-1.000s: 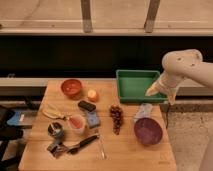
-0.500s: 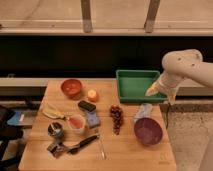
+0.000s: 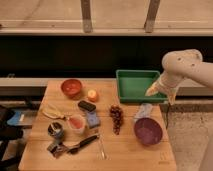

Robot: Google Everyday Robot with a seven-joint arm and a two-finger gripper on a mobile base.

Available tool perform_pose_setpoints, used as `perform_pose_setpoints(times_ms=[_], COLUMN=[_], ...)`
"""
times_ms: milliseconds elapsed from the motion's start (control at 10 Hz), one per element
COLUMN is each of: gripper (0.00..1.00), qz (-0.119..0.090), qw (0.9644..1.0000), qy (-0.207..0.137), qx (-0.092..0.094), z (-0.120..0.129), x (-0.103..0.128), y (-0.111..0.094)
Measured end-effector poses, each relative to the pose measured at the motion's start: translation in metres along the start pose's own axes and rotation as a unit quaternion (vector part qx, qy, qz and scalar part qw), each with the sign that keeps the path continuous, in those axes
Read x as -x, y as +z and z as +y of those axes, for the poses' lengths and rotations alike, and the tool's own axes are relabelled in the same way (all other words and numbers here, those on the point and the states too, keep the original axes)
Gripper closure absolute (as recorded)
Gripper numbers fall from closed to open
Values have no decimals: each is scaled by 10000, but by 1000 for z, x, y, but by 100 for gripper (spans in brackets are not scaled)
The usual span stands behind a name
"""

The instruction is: Place sponge in table surface

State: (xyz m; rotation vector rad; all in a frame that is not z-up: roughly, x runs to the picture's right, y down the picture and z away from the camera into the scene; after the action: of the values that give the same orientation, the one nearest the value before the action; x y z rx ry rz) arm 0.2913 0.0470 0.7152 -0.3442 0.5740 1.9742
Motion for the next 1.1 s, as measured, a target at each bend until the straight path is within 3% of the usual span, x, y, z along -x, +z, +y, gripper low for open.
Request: perform_pose_setpoints(times_ms=[500, 700, 800, 1100], gripper=[24, 24, 24, 24], qz=[-1, -140, -158, -115], qw=[10000, 9999, 9997, 9970], qy=[-1, -99, -173, -752], qx=[0, -5, -46, -175], z=[0, 3, 8, 58], x=[-1, 1, 6, 12], y=[0, -8, -14, -12])
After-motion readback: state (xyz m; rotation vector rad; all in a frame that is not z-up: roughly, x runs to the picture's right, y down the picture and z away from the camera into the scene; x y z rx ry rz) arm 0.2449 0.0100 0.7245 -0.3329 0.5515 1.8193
